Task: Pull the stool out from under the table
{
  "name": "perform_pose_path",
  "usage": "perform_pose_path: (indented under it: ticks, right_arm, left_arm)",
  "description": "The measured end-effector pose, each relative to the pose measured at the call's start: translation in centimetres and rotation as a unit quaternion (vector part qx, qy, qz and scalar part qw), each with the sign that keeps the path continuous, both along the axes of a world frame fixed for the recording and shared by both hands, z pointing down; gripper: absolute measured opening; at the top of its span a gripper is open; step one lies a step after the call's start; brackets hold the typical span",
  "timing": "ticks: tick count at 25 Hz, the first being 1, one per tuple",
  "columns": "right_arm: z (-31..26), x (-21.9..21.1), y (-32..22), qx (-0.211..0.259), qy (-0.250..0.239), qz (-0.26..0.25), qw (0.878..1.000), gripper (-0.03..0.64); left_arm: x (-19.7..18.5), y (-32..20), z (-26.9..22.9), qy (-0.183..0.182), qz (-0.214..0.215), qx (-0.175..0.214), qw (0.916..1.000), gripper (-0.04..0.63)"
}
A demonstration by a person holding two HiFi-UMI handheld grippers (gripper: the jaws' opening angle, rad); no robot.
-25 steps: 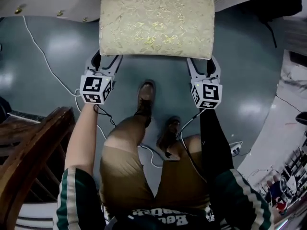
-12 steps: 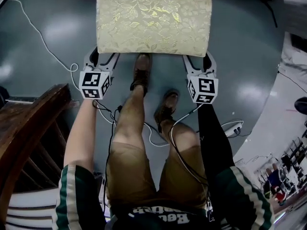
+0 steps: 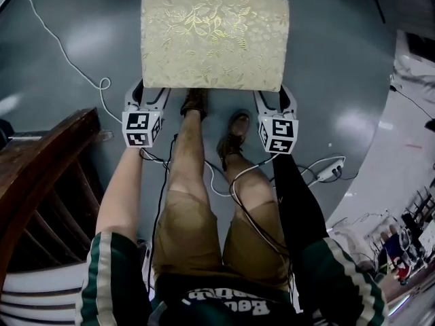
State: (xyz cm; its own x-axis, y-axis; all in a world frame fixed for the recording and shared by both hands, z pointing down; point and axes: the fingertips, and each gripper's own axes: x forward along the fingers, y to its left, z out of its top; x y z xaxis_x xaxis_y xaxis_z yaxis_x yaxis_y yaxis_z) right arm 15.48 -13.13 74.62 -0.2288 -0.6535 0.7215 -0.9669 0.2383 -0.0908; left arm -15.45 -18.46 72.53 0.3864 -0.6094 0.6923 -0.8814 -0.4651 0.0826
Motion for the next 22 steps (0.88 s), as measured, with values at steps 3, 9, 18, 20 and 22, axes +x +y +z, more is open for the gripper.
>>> perform_pose_path:
  ticks: [3, 9, 18, 20, 22]
  right_arm:
    - [-0.8, 0.7, 6.7, -0.011, -0.001, 0.013, 1.000, 0.284]
    - [-10.7, 1.4, 7.0, 0.035, -0.003, 0.011, 0.999, 0.281]
    - [-30.5, -0.1, -0.5, 0.175, -0.019, -0.024, 0.984, 0.275]
    - [-34.7, -0.5, -2.4, 0.198, -0.020, -0.030, 0.979, 0.275]
    - [-38.6, -1.1, -3.9, 0.217, -0.020, -0.032, 0.975, 0.276]
  left_arm:
    - [-0.5, 6.4, -0.5, -0.017, -0.025, -0.001, 0.9995, 0.311]
    - [0.1, 8.6, -10.3, 0.003, -0.060, 0.039, 0.9974, 0.311]
    - [5.3, 3.6, -32.3, 0.058, -0.031, 0.182, 0.9811, 0.311]
    - [5.7, 1.8, -37.5, 0.069, -0.030, 0.216, 0.9735, 0.310]
    - [5.6, 0.2, -42.3, 0.077, -0.028, 0.245, 0.9660, 0.310]
